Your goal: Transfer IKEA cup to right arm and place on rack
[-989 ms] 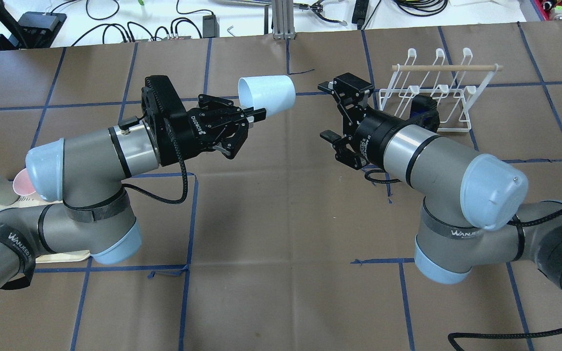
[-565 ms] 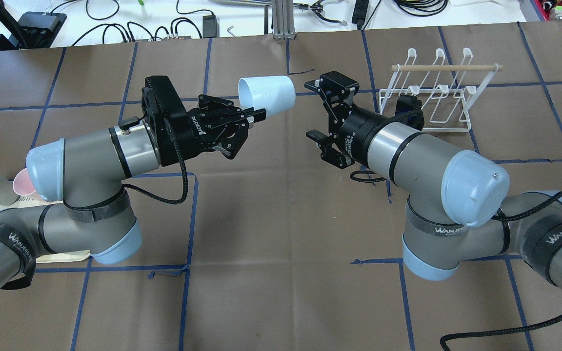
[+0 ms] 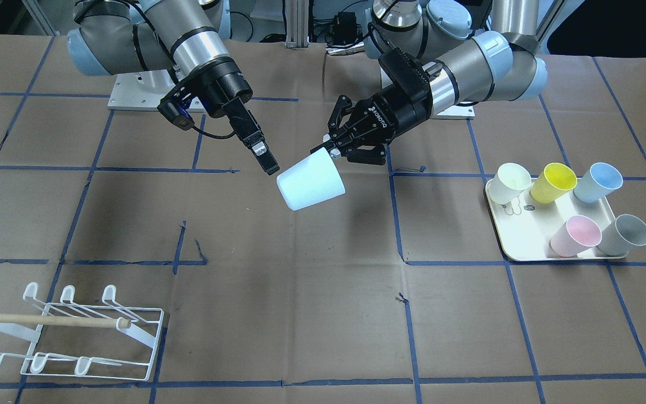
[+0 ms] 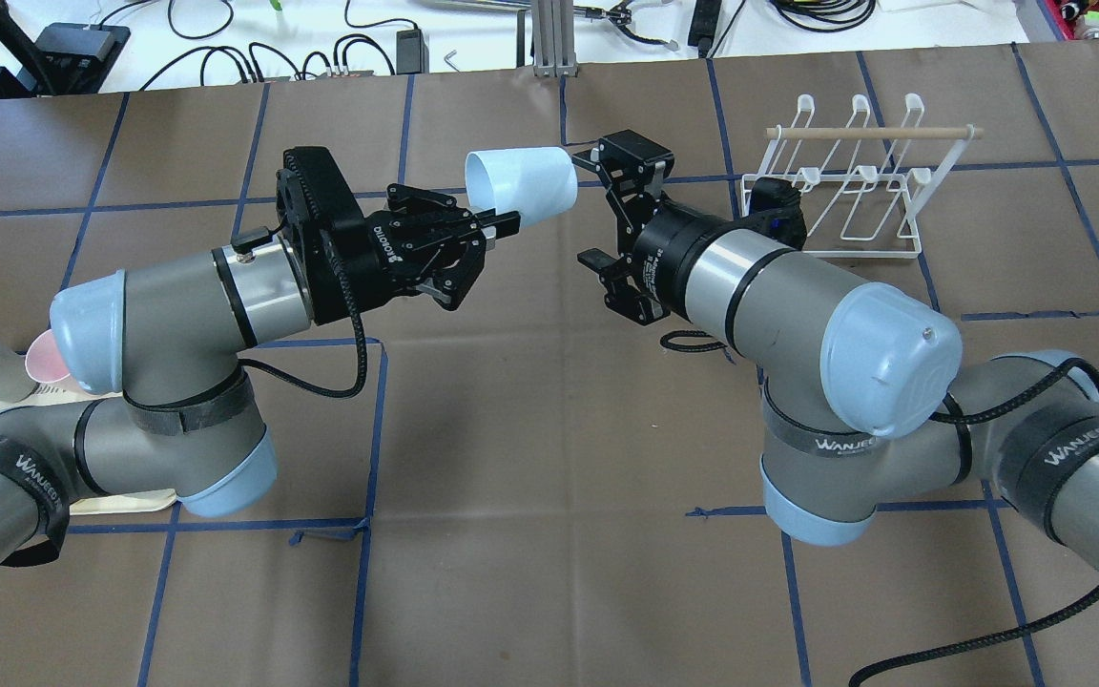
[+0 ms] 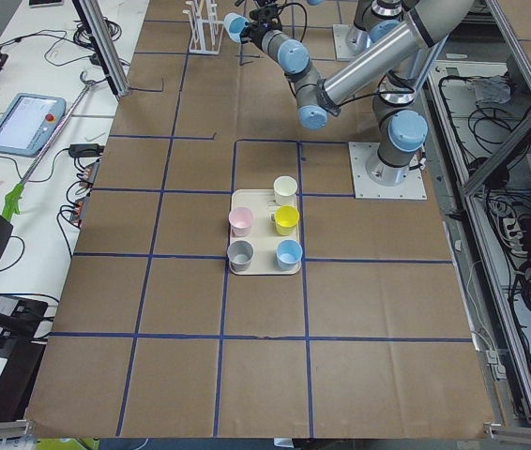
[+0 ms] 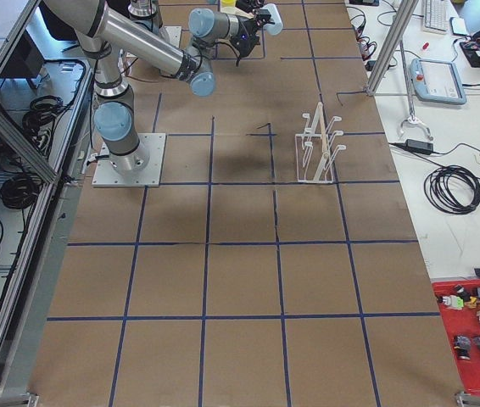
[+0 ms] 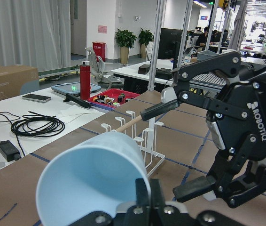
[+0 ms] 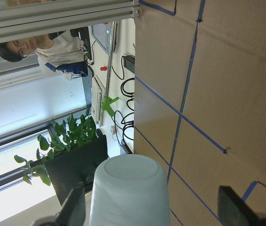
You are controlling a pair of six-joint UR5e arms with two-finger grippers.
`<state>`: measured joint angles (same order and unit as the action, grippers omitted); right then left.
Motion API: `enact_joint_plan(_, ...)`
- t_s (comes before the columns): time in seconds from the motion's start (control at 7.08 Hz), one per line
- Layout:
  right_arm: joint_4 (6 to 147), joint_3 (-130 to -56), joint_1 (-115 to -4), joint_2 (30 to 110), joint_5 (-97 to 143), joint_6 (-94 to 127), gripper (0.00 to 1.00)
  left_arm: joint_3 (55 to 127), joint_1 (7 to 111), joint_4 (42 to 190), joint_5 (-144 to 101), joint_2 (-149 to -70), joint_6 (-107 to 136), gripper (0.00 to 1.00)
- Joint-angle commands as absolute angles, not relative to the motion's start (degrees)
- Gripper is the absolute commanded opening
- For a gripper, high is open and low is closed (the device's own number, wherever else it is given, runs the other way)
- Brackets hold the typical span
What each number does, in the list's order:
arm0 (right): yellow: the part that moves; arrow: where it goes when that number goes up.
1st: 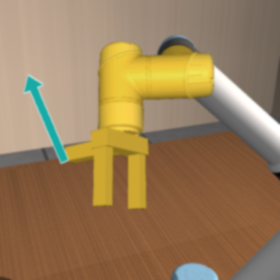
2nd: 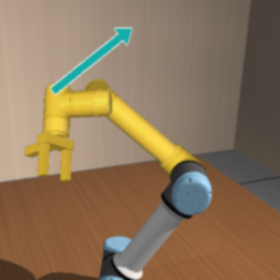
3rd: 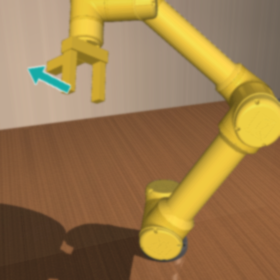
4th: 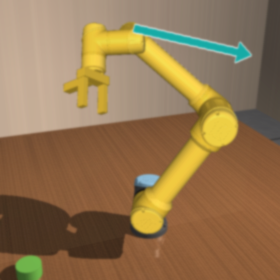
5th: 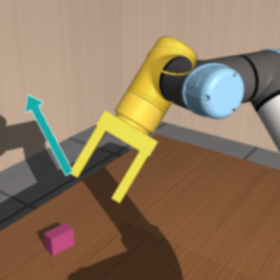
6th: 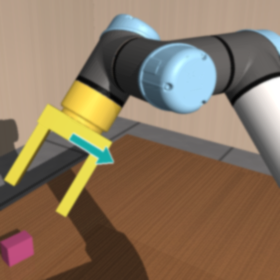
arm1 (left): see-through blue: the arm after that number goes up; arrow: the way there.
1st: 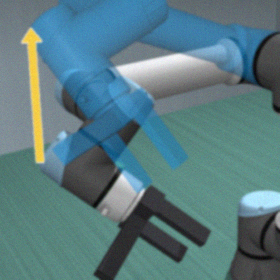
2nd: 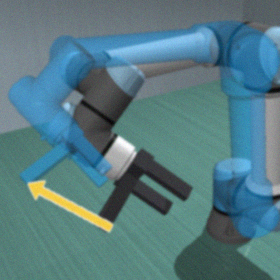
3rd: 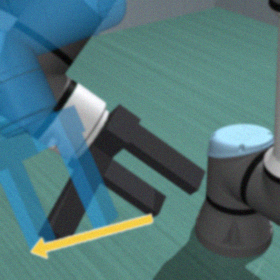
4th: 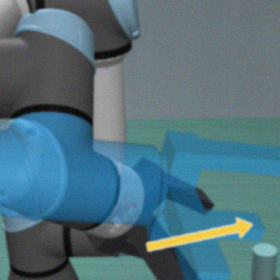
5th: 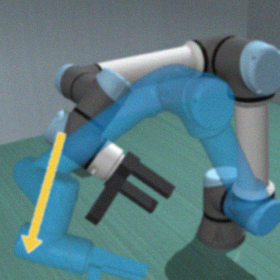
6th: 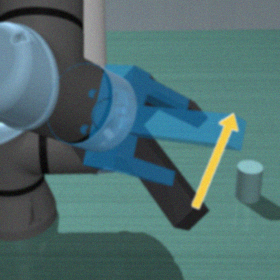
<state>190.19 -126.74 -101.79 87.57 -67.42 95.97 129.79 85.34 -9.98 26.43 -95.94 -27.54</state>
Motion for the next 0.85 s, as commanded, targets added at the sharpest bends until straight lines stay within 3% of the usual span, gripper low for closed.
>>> enact_joint_plan(0.0, 188.6, -125.1, -102.8, 86.5, -67.9, 96.5, 0.99, 129.7, 85.3, -9.9, 26.5, -96.0, -27.4, 0.04)
enact_joint_plan(0.71, 188.4, -120.0, -104.9, 81.9, -68.6, 99.7, 0.99, 129.5, 85.3, -9.9, 26.4, -96.2, -27.3, 0.04)
